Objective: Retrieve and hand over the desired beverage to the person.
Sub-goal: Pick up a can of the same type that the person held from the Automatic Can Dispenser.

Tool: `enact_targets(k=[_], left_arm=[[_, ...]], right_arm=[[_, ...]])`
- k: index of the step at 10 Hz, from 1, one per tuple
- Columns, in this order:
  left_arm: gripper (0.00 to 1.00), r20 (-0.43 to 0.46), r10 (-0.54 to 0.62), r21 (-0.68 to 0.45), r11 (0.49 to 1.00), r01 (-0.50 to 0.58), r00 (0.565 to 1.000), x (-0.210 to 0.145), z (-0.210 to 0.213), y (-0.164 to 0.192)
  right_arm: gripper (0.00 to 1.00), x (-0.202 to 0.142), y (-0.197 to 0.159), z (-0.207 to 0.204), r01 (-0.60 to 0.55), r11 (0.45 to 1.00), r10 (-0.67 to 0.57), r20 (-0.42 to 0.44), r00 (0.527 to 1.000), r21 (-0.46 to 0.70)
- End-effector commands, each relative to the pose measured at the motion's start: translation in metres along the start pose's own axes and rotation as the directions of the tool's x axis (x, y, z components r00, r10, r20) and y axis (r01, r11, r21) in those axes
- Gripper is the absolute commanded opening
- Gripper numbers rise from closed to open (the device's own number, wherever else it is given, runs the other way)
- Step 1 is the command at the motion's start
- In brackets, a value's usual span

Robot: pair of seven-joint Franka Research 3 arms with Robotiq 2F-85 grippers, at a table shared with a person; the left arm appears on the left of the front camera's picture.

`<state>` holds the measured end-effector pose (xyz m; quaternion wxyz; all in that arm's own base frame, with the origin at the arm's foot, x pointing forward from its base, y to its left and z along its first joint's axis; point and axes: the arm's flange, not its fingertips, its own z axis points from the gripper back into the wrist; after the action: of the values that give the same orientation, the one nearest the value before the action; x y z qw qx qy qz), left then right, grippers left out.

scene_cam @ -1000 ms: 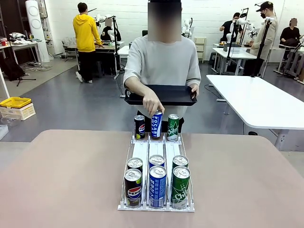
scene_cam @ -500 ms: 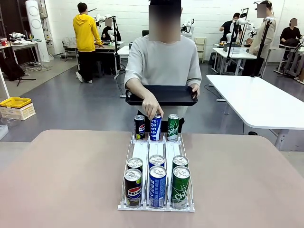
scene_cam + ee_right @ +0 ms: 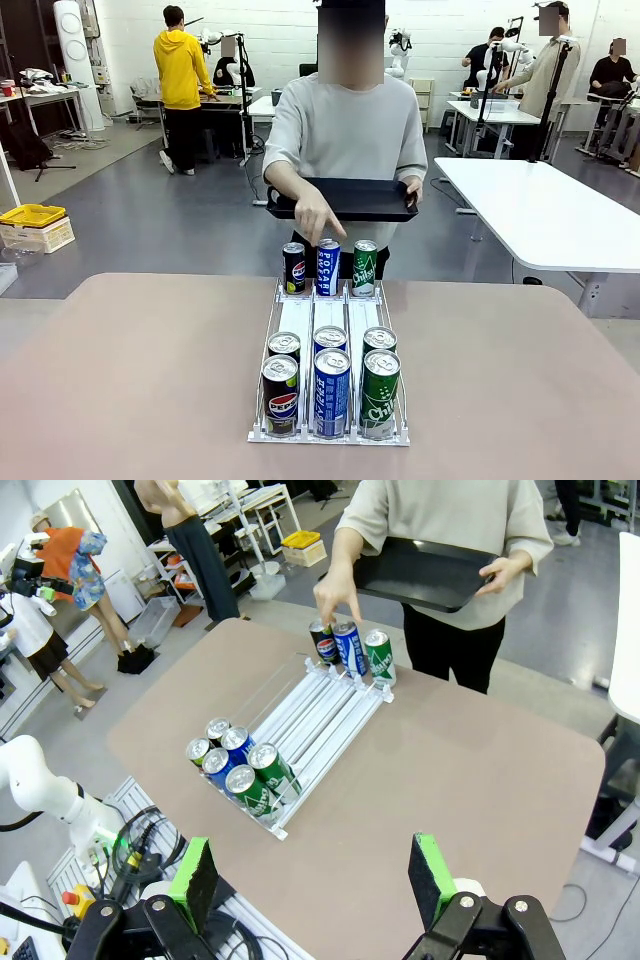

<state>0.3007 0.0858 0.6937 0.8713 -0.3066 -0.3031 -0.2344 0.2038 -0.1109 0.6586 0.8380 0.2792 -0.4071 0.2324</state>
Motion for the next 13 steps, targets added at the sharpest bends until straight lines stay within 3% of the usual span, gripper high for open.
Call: enact_targets(k=[1,9,11,13], left_arm=[[1.0,-0.006,-0.016,0.002,1.0,0.016,1.0,0.0,0.002,0.002],[1.0,0.0,0.0,0.0,1.0,0.0,1.0,0.0,0.0,0.0],[1.0,-0.184,-0.091,0.005,0.996,0.094,0.979,0.028,-0.031,-0.063],[1.0,-0.489,-0.202,-0.026,0.976,0.217,0.849,0.064,-0.123,-0.134]], right_arm=[[1.0,0.0,0.002,-0.001,-0.013,1.0,0.013,0.007,1.0,0.027],[1.0,0.0,0.002,-0.001,-0.013,1.0,0.013,0.007,1.0,0.027],[1.0,0.0,0.002,-0.001,-0.013,1.0,0.013,0.007,1.0,0.027],[1.0,0.0,0.002,-0.001,-0.013,1.0,0.013,0.007,1.0,0.027]])
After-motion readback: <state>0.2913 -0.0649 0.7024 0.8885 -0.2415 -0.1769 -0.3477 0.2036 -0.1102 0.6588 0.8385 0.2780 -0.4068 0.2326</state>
